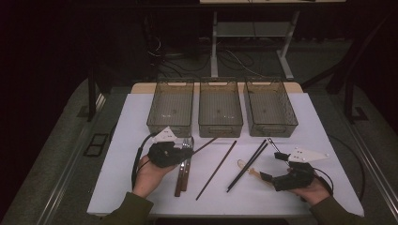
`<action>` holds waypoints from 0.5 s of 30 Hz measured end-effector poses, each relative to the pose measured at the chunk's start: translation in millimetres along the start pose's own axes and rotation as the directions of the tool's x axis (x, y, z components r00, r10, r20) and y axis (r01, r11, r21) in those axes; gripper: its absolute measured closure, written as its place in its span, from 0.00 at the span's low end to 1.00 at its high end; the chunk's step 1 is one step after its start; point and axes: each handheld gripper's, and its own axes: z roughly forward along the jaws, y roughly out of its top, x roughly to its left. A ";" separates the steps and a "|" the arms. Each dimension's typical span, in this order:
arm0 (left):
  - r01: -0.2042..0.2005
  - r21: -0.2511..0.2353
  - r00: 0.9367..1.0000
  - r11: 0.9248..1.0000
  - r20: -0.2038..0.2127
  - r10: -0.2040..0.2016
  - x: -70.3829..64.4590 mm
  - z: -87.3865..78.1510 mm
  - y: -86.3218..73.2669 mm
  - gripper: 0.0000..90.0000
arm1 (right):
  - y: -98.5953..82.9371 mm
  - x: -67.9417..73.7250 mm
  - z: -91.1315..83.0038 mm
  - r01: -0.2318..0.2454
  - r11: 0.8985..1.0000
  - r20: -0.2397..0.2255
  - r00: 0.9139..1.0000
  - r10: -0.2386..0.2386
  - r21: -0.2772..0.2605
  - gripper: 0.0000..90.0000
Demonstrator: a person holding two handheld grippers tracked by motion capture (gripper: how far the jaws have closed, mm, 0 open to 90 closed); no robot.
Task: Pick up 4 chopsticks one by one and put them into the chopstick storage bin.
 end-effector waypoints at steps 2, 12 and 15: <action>0.006 -0.010 1.000 1.000 -0.004 -0.006 3.1 -4.4 0.8 0.95 | 0.0 0.0 -0.2 0.000 1.000 0.001 1.000 0.000 -0.002 0.03; 0.042 -0.048 0.998 0.998 -0.034 -0.044 22.8 -27.1 -1.0 0.95 | 0.3 0.3 -0.6 0.002 1.000 0.002 1.000 -0.002 -0.005 0.03; 0.048 -0.057 0.998 0.997 -0.043 -0.051 27.7 -32.3 -1.2 0.95 | 0.4 0.5 -0.7 0.001 1.000 0.000 1.000 -0.001 -0.009 0.03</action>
